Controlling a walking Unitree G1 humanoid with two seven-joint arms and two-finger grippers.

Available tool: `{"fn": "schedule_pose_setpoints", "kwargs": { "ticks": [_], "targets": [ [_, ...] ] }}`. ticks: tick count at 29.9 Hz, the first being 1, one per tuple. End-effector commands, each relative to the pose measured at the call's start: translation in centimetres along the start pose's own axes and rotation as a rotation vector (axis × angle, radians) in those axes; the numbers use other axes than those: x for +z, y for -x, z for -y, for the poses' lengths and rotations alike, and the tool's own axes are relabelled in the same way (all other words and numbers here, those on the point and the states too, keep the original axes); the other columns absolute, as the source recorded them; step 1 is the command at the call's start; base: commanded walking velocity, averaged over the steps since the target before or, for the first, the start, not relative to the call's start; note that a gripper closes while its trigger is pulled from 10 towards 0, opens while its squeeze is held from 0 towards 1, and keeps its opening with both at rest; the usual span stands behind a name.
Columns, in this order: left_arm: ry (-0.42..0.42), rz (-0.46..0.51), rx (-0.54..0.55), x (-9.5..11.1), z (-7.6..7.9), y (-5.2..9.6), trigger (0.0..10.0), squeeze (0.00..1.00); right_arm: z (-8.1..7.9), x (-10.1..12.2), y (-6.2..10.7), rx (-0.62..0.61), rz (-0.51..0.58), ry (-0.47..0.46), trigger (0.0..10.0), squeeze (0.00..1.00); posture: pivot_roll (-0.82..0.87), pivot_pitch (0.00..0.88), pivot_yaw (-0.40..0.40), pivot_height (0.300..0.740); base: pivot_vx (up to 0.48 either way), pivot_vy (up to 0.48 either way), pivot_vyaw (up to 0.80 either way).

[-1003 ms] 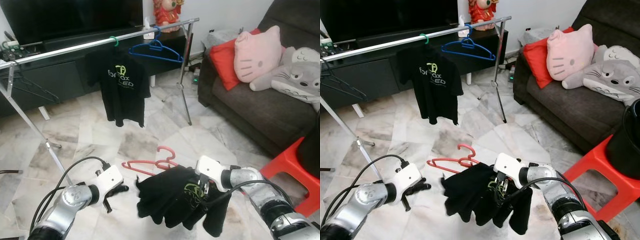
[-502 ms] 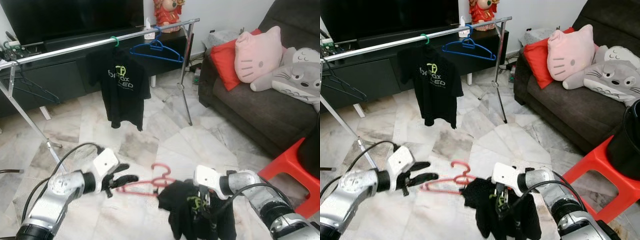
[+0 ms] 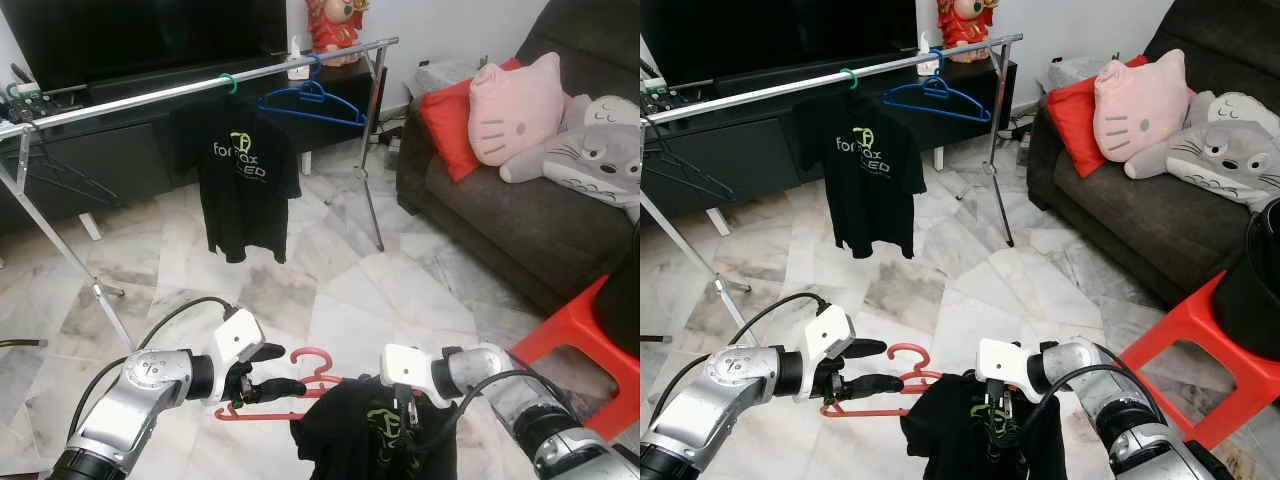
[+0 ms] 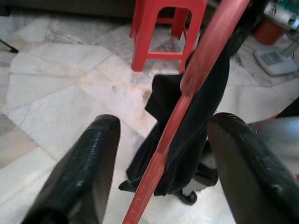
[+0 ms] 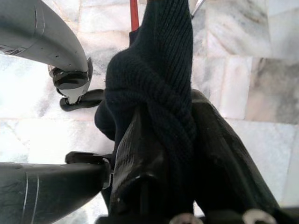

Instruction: Hang hanger

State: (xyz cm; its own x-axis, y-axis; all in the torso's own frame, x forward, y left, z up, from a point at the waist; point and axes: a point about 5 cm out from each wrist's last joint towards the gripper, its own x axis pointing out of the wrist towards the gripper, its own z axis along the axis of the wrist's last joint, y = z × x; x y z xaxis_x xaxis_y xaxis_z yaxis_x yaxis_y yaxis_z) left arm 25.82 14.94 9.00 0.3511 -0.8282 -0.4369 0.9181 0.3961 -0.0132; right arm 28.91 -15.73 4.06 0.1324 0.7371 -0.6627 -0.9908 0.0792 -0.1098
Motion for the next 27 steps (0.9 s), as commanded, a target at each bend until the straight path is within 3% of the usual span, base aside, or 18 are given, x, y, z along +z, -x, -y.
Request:
{"fn": "schedule_pose_setpoints", "kwargs": {
  "ticks": [1,6,7,18,19,20,21,23,24,27],
  "targets": [
    [0.005,-0.023,-0.015,-0.4,0.2,-0.3,10.0,1.0,1.1,1.5,0.4,-0.027,0.045,0.06,10.0,0.0,0.0,0.0,-0.039,0.74,0.0,0.0,0.0],
    [0.002,-0.047,0.007,-0.7,0.0,-0.7,10.0,1.0,1.3,1.9,0.5,-0.028,0.059,0.064,10.0,0.0,0.0,0.0,-0.04,0.74,0.0,0.0,0.0],
    [-0.014,-0.056,0.036,-0.8,-0.3,-0.9,10.0,0.0,1.4,2.1,0.4,-0.023,0.068,0.063,10.0,0.0,0.0,0.0,-0.04,0.74,0.0,0.0,0.0],
    [-0.02,-0.057,0.031,-1.0,-0.3,-1.6,10.0,0.0,1.3,2.8,0.2,0.036,0.091,0.074,10.0,0.0,0.0,0.0,-0.041,0.74,0.0,0.0,0.0],
    [-0.014,-0.049,0.014,-0.9,-0.1,-1.8,9.3,0.0,1.3,2.8,0.2,0.039,0.093,0.074,10.0,0.0,0.0,0.0,-0.041,0.74,0.0,0.0,0.0],
    [-0.011,-0.046,0.007,-0.9,-0.1,-1.8,9.3,0.0,1.3,2.9,0.2,0.039,0.095,0.074,10.0,0.0,0.0,0.0,-0.041,0.74,0.0,0.0,0.0],
    [-0.011,-0.045,0.004,-0.9,0.0,-1.8,6.0,0.0,1.3,2.9,0.2,0.04,0.095,0.074,10.0,0.0,0.0,0.0,-0.041,0.74,0.0,0.0,0.0],
    [-0.016,-0.05,0.001,-0.9,-0.1,-1.9,1.6,0.0,1.2,2.9,0.2,0.042,0.098,0.072,10.0,0.0,0.0,0.0,-0.039,0.74,0.0,0.0,0.0],
    [-0.017,-0.051,-0.001,-0.9,-0.1,-1.9,0.0,0.0,1.2,2.9,0.2,0.041,0.098,0.071,10.0,0.0,0.0,0.0,-0.039,0.74,0.0,0.0,0.0],
    [-0.017,-0.056,-0.012,-0.9,0.0,-1.8,0.0,0.0,1.3,2.9,0.2,0.04,0.099,0.068,10.0,0.0,0.0,0.0,-0.039,0.74,0.0,0.0,0.0]
  ]
}}
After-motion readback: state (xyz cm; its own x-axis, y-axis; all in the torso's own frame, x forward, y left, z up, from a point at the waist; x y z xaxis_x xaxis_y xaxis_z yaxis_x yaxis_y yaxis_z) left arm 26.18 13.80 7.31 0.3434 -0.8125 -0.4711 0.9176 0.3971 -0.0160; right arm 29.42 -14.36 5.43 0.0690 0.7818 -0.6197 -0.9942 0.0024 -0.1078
